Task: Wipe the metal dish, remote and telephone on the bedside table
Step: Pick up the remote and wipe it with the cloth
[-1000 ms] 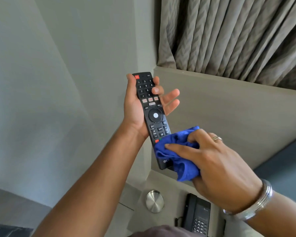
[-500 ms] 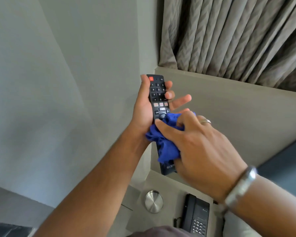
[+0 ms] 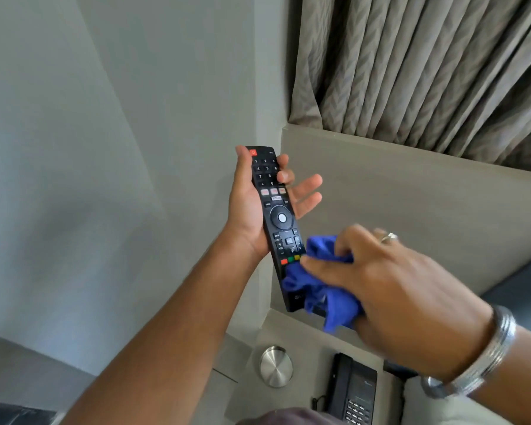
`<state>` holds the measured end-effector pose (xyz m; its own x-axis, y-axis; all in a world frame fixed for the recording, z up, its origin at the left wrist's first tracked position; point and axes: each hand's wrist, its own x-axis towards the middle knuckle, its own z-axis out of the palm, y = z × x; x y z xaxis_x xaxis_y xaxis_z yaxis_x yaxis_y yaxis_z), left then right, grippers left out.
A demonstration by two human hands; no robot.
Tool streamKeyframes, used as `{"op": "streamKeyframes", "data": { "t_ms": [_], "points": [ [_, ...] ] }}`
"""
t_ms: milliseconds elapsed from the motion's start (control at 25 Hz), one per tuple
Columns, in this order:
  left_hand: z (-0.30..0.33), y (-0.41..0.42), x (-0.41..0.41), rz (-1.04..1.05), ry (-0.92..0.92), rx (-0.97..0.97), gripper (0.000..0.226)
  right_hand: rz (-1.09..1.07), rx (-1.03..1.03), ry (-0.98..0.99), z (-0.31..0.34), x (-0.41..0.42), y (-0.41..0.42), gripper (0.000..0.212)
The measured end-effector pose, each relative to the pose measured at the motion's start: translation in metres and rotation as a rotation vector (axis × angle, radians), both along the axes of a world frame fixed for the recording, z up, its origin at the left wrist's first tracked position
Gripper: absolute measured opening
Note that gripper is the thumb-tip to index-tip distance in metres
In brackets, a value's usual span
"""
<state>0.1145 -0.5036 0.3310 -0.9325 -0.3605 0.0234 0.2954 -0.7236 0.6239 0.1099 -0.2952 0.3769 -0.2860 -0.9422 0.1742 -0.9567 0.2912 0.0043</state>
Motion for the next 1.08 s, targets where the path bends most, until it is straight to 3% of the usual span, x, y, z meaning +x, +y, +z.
{"op": "streamKeyframes", "data": {
  "t_ms": [160,280,400,600,840,960,1080],
  "points": [
    [0.005,0.005,-0.002,-0.029,0.021,-0.048,0.066,-0.151,-0.227,-0.028,0.013,-0.009,-0.017,0.051],
    [0.008,0.003,-0.005,-0.022,0.036,-0.092,0.066,-0.113,-0.106,-0.078,-0.012,0.009,-0.029,0.056],
    [0.003,-0.005,-0.005,0.021,0.035,-0.062,0.067,-0.065,-0.064,-0.166,-0.033,0.021,-0.016,0.046],
    [-0.006,-0.008,-0.008,-0.086,0.096,-0.043,0.070,-0.042,-0.036,-0.167,-0.029,0.009,0.007,0.048],
    [-0.027,0.023,-0.013,-0.142,0.046,-0.177,0.075,-0.217,-0.441,-0.014,0.034,-0.037,-0.033,0.046],
    [-0.028,0.031,-0.019,-0.163,0.018,-0.122,0.073,-0.264,-0.291,0.006,0.015,-0.035,-0.062,0.048],
    [-0.047,0.017,-0.025,-0.107,-0.070,-0.017,0.076,-0.213,-0.199,-0.162,-0.041,-0.011,-0.050,0.052]
  ]
}}
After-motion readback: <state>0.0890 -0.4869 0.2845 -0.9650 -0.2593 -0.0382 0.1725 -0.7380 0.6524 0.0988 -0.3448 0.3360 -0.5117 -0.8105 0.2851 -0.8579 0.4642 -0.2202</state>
